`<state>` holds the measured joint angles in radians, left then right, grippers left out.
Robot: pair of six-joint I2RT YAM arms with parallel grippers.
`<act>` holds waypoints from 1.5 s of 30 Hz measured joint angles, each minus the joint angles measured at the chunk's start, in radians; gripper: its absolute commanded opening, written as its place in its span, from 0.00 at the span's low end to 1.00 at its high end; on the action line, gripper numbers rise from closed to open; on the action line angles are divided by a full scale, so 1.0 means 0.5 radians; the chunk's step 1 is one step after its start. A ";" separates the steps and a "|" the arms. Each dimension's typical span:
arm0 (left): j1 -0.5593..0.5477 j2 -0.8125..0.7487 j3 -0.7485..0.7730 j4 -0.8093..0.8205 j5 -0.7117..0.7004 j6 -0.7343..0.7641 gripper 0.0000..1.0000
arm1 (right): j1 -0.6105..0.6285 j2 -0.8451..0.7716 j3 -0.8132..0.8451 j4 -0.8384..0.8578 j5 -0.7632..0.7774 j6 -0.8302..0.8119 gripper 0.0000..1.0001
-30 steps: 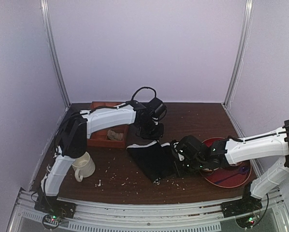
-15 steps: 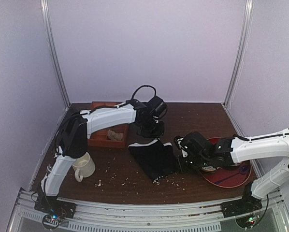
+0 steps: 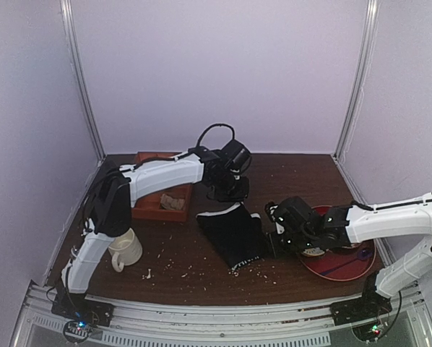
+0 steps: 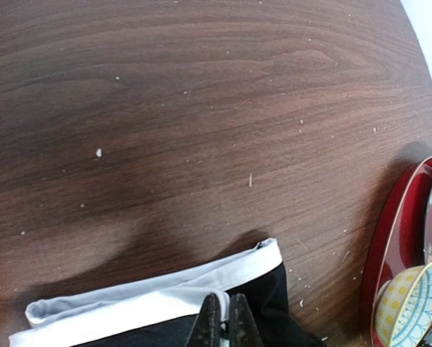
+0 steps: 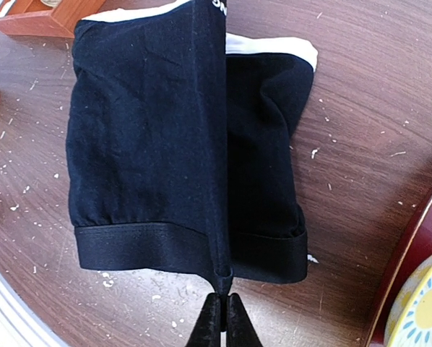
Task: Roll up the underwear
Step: Fold the underwear at the center of the board, then smooth out the underwear at the center of the board.
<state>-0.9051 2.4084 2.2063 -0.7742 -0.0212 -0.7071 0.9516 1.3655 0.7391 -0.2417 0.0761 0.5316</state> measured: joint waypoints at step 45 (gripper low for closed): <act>0.027 0.105 -0.130 0.388 0.452 0.005 0.15 | -0.100 0.124 0.085 0.018 0.012 0.082 0.00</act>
<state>-0.8917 2.4607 2.1410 -0.5804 0.2050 -0.7048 0.9016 1.4273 0.7815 -0.2329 0.0822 0.5724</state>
